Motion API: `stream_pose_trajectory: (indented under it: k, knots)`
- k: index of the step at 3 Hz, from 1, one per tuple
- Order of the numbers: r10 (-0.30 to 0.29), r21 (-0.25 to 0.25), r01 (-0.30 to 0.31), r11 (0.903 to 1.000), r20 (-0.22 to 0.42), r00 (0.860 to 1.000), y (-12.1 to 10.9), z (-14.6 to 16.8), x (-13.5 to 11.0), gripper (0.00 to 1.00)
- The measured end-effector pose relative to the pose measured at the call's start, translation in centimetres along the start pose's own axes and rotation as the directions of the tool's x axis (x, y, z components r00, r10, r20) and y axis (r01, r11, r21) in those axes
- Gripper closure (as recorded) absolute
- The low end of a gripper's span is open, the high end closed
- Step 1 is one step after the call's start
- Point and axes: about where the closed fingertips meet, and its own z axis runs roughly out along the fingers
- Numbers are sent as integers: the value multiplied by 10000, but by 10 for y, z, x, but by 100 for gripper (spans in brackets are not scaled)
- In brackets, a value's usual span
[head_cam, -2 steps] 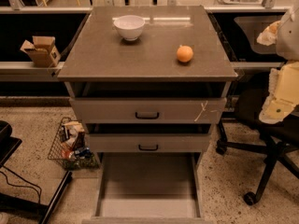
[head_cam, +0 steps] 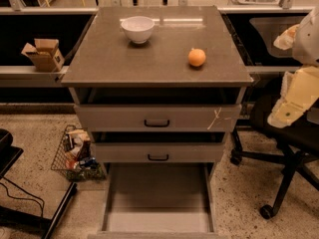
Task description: Place orange into bottom drawer
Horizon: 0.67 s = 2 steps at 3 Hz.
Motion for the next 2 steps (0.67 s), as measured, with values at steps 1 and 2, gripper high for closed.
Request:
stream_pose_trajectory:
  k: [1, 2]
  knots:
    - [705, -102, -698, 9975, 1585, 9848, -29, 25, -20, 0]
    - [1717, -559, -1625, 9851, 3551, 9189, -66, 52, -48, 0]
